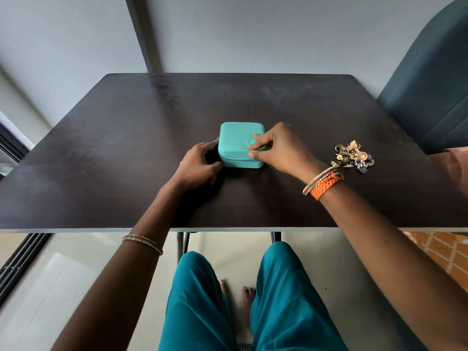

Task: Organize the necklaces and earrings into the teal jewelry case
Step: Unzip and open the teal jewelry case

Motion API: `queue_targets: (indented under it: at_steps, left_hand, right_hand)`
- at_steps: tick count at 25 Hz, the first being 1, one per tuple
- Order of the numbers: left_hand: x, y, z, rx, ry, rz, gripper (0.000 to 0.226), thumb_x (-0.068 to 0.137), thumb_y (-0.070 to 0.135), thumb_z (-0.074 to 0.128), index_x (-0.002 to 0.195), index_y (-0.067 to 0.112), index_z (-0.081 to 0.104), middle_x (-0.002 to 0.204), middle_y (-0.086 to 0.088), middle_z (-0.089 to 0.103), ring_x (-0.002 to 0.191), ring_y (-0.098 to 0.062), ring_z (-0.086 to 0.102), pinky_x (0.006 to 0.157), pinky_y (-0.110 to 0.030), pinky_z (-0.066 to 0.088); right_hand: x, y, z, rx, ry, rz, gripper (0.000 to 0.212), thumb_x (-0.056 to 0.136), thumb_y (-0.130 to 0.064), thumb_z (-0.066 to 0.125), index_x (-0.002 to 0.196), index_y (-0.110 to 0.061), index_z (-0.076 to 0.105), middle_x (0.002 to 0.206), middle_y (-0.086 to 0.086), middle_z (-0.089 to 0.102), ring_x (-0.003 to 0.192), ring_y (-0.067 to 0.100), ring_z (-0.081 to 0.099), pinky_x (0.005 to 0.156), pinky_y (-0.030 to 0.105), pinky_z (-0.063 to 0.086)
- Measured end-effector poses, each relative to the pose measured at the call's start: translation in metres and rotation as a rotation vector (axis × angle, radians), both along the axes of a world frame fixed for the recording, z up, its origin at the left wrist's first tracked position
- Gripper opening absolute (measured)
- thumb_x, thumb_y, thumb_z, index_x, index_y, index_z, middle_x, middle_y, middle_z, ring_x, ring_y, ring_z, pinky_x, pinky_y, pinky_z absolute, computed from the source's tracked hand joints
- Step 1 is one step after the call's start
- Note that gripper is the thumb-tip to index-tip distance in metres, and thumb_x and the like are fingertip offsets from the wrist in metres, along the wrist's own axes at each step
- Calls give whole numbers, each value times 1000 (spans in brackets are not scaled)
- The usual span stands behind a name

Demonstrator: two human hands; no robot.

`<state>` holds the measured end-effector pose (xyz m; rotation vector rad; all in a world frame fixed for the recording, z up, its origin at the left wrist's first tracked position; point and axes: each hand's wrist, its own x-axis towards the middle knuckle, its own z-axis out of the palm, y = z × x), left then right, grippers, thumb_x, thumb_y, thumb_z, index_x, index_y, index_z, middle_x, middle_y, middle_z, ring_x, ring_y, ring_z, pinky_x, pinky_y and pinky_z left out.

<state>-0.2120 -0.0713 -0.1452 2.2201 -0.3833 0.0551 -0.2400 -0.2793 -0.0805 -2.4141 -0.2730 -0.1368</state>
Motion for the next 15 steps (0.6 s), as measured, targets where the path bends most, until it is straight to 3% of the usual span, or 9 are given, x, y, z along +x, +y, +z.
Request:
queue_targets:
  at_steps: [2,4,6,10,15]
  left_hand:
    - [1,1,-2,9,-2,-18,61,71,40,65,130,32,54,119,11,65,110,-8,61,97,-39,49]
    - [1,-1,-2,10,-19,0,64,70,55,69,129,33,54,120,14,65,112,-6,59,97,-41,49]
    - [-2,-3,-1,-1,-38,16,65,70,56,72,127,29,57,120,13,65,111,-5,59,96,-39,49]
    - [-5,-3,4,-29,-44,8,57,73,44,77,123,23,62,115,9,68,102,-4,63,93,-36,51]
    - [-4,-1,-1,-2,-53,34,62,68,55,75,120,24,64,110,6,70,100,-7,64,90,-39,52]
  right_hand:
    - [-3,-2,-8,-23,-59,-16,31,77,-14,76,107,-15,72,123,5,65,113,8,58,88,2,34]
    - [-3,-2,-16,-69,-120,-27,43,76,-17,77,118,-19,66,131,6,59,120,15,53,97,11,38]
    - [-2,1,-22,-80,-141,-32,53,74,-16,79,124,-19,62,139,11,51,128,22,47,108,28,37]
    - [3,2,-18,-114,-165,-35,50,72,-16,80,119,-14,66,128,9,60,120,22,53,103,31,43]
    - [13,0,-1,-62,-206,-97,40,71,-20,81,109,-15,71,109,8,70,97,20,66,88,36,54]
